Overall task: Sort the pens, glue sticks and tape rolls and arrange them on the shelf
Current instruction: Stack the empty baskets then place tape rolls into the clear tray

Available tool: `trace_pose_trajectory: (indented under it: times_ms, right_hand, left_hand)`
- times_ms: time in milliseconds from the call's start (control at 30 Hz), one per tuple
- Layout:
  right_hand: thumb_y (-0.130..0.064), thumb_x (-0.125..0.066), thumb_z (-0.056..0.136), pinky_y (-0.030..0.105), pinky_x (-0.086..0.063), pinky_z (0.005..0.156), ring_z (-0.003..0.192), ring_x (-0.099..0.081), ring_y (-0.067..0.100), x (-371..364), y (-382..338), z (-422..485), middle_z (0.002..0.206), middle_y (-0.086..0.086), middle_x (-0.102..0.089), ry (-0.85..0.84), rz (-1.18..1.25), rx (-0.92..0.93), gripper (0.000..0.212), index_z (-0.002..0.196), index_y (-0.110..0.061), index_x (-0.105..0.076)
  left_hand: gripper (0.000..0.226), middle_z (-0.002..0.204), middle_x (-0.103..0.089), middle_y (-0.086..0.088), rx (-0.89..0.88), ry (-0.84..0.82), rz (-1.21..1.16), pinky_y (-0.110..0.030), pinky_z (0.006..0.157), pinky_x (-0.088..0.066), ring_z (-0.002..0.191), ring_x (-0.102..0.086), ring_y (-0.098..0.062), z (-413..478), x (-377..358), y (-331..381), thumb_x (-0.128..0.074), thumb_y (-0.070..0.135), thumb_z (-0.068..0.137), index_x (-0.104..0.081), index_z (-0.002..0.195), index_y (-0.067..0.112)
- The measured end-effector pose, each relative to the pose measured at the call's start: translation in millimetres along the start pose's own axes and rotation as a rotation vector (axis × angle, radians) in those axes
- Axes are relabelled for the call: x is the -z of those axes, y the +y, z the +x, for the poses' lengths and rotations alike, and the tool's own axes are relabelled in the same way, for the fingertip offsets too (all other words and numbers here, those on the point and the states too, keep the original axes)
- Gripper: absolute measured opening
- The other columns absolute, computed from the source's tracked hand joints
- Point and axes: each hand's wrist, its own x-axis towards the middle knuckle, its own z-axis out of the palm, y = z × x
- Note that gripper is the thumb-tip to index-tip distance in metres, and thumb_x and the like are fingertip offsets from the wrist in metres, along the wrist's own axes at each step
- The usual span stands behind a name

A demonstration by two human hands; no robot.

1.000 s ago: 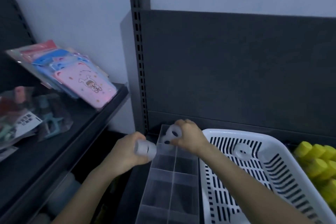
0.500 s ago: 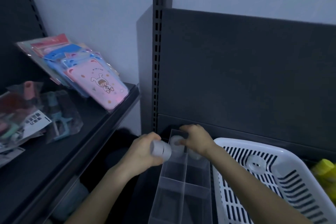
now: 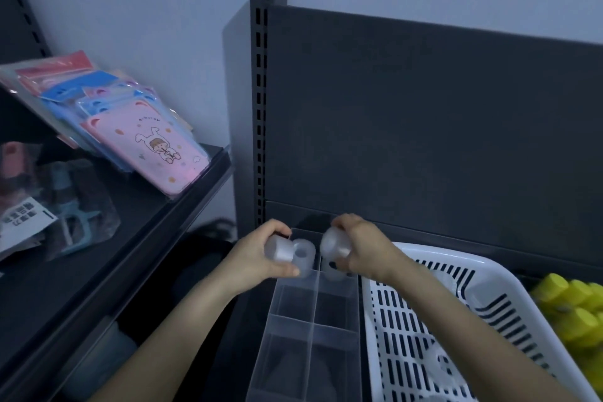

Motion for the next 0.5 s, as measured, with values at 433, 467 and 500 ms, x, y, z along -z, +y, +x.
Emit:
trace_pose_trajectory:
  times_ms: [433,467,500]
  right_hand:
    - [-0.037,-0.064,0.077,0.033,-0.03,0.097,0.119,-0.043,0.023,-23,14,22,0.119,0.004,-0.058,-0.105,-0.379,-0.204,0.051,0.123,-0.02,-0.051]
    - [-0.038,-0.063,0.078,0.033,-0.03,0.097,0.119,-0.043,0.023,-25,14,23,0.12,0.005,-0.056,-0.106,-0.427,-0.2,0.048,0.121,-0.02,-0.052]
    - [-0.038,-0.062,0.078,0.033,-0.03,0.099,0.119,-0.042,0.024,-27,14,23,0.123,0.005,-0.053,-0.105,-0.46,-0.2,0.047,0.12,-0.019,-0.053]
  left_hand:
    - [0.051,0.112,-0.05,0.001,0.033,-0.098,0.079,-0.028,0.086,-0.049,0.101,-0.053,-0.015,-9,2,-14,-0.065,0.011,0.066,-0.045,0.095,0.048]
    - [0.05,0.111,-0.052,0.001,0.04,-0.096,0.084,-0.031,0.088,-0.05,0.1,-0.055,-0.015,-9,2,-13,-0.065,0.016,0.061,-0.046,0.098,0.045]
    - [0.05,0.109,-0.054,0.002,0.044,-0.093,0.092,-0.033,0.088,-0.051,0.099,-0.056,-0.015,-8,3,-13,-0.065,0.019,0.059,-0.047,0.1,0.042]
